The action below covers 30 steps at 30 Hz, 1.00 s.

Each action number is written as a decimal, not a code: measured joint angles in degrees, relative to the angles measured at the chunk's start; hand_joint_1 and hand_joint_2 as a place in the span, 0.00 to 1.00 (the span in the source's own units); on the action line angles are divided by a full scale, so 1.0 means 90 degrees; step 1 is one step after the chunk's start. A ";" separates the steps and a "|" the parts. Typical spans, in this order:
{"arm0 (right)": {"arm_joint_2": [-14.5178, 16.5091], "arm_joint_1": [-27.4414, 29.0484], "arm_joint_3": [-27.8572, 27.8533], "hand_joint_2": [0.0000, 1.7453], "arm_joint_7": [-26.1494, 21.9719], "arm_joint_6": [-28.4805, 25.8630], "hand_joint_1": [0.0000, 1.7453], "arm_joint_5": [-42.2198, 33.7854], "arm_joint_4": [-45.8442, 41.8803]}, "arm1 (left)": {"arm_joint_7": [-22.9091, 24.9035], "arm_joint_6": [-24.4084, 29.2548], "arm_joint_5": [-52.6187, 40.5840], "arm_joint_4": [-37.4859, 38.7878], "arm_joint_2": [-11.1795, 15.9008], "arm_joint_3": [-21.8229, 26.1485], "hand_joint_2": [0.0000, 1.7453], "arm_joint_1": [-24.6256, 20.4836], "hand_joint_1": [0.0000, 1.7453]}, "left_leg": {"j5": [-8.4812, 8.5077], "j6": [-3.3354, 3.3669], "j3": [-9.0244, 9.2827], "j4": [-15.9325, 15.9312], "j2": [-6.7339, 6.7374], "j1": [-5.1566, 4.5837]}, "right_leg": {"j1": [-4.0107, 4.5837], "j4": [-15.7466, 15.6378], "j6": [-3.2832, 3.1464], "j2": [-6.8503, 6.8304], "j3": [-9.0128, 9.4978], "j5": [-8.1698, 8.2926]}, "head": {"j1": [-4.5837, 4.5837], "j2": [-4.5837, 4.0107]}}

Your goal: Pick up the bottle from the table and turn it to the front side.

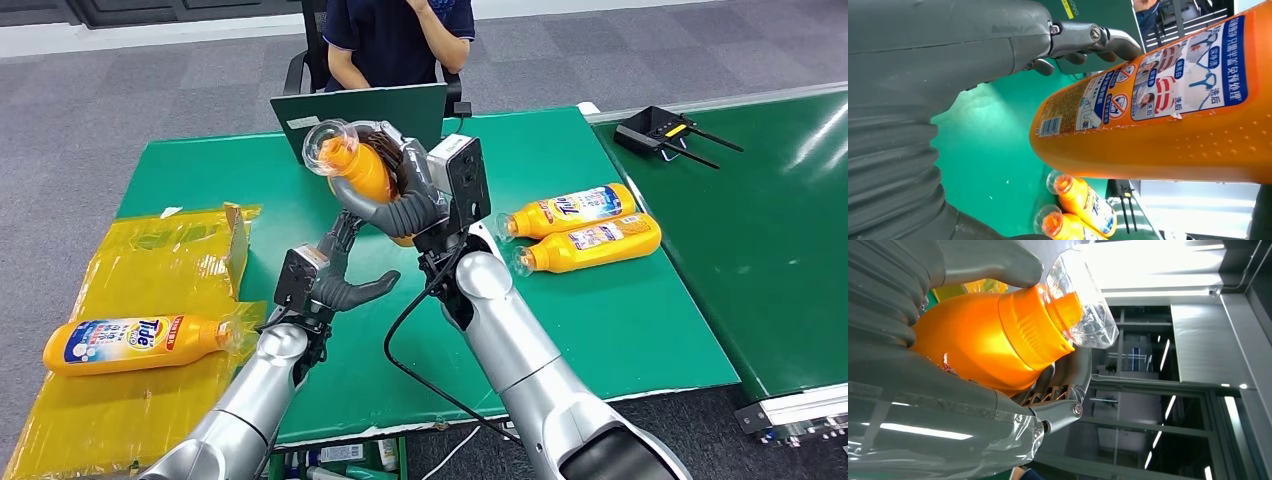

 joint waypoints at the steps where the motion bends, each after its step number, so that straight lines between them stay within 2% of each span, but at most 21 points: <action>1: -0.0001 0.0006 0.0000 1.00 -0.0002 -0.0014 1.00 -0.0008 0.0000 | 0.0001 -0.0026 0.0005 0.0001 -0.0001 0.0000 1.00 -0.0001 0.00 | 0.0000 0.0000 0.0000 0.0000 0.0000 0.0000 | 0.0000 0.0000 0.0000 0.0000 0.0000 0.0000 | 0.0000 0.0001; 30: -0.0005 0.0118 0.0000 1.00 -0.0018 -0.0040 1.00 -0.0032 -0.0092 | 0.0014 -0.0090 0.0121 0.0089 -0.0196 0.0000 1.00 -0.0052 0.00 | 0.0001 -0.0001 0.0002 0.0001 0.0002 0.0000 | 0.0000 0.0000 -0.0001 0.0004 -0.0001 0.0002 | 0.0002 0.0000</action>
